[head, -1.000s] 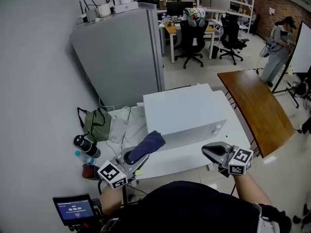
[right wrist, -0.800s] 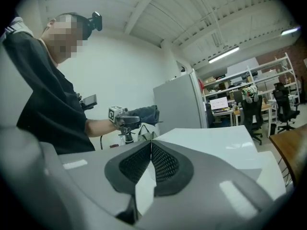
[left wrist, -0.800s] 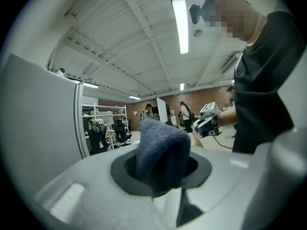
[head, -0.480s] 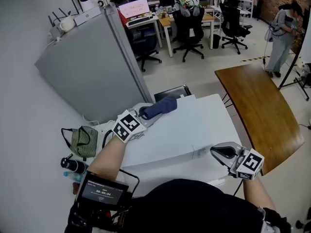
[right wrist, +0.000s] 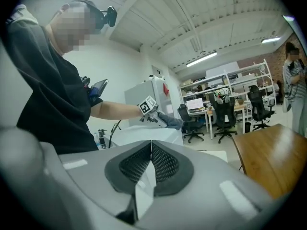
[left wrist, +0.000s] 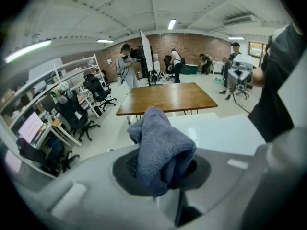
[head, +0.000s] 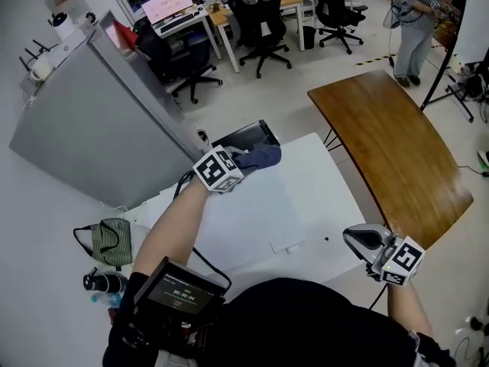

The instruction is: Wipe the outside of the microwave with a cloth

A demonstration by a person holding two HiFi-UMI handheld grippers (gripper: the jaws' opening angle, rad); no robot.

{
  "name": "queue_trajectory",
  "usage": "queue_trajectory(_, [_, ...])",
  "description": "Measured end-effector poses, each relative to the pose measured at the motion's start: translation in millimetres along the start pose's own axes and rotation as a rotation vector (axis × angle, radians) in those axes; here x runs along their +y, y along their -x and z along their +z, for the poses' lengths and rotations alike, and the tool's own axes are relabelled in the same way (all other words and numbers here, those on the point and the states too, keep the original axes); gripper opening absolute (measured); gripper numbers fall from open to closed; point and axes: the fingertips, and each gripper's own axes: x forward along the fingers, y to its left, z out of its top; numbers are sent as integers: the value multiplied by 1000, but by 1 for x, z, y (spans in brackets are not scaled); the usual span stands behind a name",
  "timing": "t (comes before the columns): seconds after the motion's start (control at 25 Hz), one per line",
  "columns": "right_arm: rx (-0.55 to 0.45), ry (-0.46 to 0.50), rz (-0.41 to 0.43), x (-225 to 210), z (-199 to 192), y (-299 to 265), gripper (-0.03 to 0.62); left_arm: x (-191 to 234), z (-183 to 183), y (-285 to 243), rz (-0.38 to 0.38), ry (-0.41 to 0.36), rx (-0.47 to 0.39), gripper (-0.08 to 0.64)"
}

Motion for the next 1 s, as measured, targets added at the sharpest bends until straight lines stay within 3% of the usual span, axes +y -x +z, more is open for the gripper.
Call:
queue_trajectory(0.16, [11, 18, 19, 15, 7, -22, 6, 11, -47, 31, -10, 96, 32, 77])
queue_trajectory(0.4, [54, 82, 104, 83, 18, -84, 8, 19, -188, 135, 42, 221, 147, 75])
queue_trajectory(0.6, [78, 117, 164, 150, 22, -128, 8, 18, -304, 220, 126, 370, 155, 75])
queue_trajectory(0.68, [73, 110, 175, 176, 19, -137, 6, 18, -327, 247, 164, 415, 116, 75])
queue_trajectory(0.8, [41, 96, 153, 192, 18, -132, 6, 22, -300, 273, 219, 416, -16, 75])
queue_trajectory(0.88, [9, 69, 121, 184, 19, -115, 7, 18, -248, 269, 227, 358, -97, 75])
queue_trajectory(1.0, [-33, 50, 65, 154, 26, -75, 7, -5, -151, 227, 160, 242, -178, 75])
